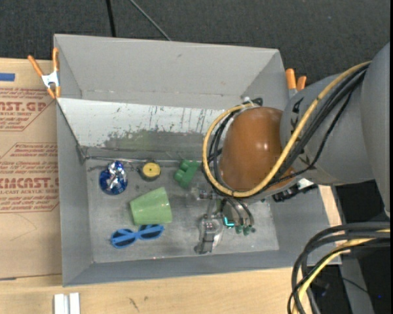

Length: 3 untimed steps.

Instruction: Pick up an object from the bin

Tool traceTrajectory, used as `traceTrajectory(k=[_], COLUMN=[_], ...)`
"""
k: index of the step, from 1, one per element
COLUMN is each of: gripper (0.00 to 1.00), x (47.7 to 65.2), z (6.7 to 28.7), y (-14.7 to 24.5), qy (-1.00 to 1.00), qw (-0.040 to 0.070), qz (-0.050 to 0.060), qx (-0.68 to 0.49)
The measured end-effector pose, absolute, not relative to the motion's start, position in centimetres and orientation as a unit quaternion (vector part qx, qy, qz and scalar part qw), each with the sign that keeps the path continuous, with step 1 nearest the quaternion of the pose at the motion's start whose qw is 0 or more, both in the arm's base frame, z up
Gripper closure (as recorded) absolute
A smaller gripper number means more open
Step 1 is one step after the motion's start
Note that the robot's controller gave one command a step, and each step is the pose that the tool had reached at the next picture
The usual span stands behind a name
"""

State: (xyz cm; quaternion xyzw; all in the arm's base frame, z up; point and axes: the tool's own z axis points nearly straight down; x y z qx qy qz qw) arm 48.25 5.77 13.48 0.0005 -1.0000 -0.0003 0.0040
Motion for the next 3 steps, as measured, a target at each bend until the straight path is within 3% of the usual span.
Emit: traceTrajectory(k=[1, 2, 3], gripper=[0.00, 0.00, 1.00], x=[51.9, 53.7, 53.8], z=[8.4, 7.0, 7.2], y=[12.0, 22.3, 21.9], qy=[-0.980, -0.969, -0.970], qw=[-0.004, -0.002, -0.001], qz=[-0.001, -0.002, -0.001], qx=[0.198, 0.247, 0.244])
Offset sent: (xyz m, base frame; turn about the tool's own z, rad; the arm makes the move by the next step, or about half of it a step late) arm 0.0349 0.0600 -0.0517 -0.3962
